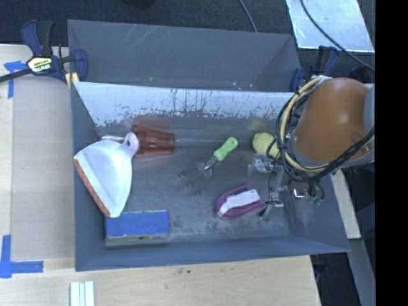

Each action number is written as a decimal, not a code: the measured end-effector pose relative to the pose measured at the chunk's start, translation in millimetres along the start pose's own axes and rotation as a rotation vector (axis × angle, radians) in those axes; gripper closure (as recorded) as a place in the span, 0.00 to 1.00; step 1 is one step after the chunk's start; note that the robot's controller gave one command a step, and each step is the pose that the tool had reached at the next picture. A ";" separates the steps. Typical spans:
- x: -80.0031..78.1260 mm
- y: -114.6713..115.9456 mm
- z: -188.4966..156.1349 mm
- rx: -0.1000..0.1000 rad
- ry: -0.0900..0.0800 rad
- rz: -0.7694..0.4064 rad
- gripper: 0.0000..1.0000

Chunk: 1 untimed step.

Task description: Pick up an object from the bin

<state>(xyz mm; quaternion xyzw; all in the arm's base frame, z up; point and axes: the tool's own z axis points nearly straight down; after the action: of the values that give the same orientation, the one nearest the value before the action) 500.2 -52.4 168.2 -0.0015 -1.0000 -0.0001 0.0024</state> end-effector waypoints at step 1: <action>-1.9 0.2 -3.5 0.001 -0.008 -0.003 0.00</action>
Offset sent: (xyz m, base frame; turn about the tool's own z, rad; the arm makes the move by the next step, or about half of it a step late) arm 0.0267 -0.0172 -0.0982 0.0236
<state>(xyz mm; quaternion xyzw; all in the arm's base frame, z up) 502.1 -52.2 171.6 -0.0001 -1.0000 0.0002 -0.0014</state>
